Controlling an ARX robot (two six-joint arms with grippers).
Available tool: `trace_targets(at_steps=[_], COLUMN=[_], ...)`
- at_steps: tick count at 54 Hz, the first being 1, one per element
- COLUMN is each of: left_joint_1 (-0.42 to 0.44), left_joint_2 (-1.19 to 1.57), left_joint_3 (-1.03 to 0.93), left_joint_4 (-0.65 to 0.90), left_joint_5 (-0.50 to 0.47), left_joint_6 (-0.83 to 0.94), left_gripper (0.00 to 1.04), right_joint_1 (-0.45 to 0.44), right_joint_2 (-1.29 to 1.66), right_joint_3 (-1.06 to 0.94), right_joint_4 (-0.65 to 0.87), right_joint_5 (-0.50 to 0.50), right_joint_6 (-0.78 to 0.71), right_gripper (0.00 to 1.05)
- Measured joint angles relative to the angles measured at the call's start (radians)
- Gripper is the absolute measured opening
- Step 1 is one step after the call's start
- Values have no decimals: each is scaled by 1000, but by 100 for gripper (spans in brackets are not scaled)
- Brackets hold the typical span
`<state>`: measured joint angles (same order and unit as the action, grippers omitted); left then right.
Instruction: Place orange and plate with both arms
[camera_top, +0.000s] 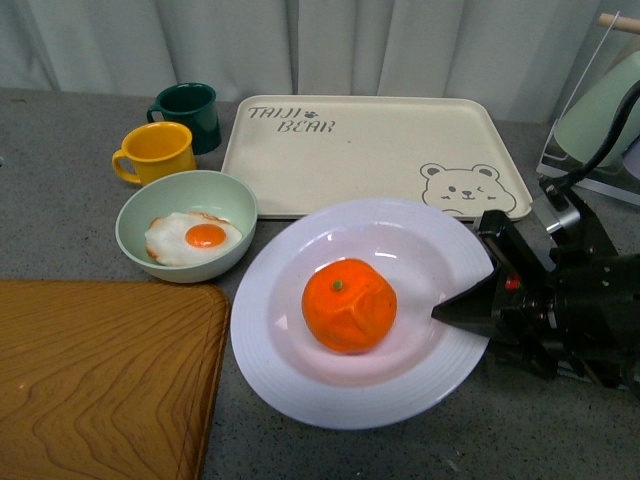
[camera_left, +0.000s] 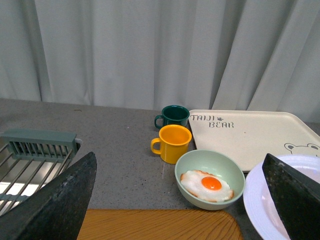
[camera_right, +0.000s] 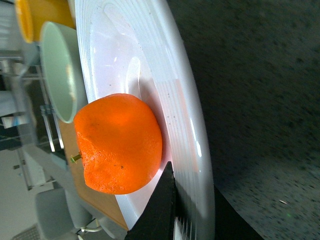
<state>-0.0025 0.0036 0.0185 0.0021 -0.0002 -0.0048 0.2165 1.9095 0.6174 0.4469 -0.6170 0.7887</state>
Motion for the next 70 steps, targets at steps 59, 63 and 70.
trace_targets(at_steps=[59,63,70], left_joint_1=[0,0,0], left_joint_2=[0,0,0], left_joint_3=[0,0,0], left_joint_4=[0,0,0], left_joint_5=[0,0,0], left_joint_6=[0,0,0], left_gripper=[98,98,98], right_joint_1=[-44,-52,-60], right_joint_2=[578,587,586], right_joint_3=[933,948,945], right_joint_4=[-231,-251,-267], right_joint_5=[11,8,18], right_joint_6=[156,152,131], right_gripper=[4,4,12])
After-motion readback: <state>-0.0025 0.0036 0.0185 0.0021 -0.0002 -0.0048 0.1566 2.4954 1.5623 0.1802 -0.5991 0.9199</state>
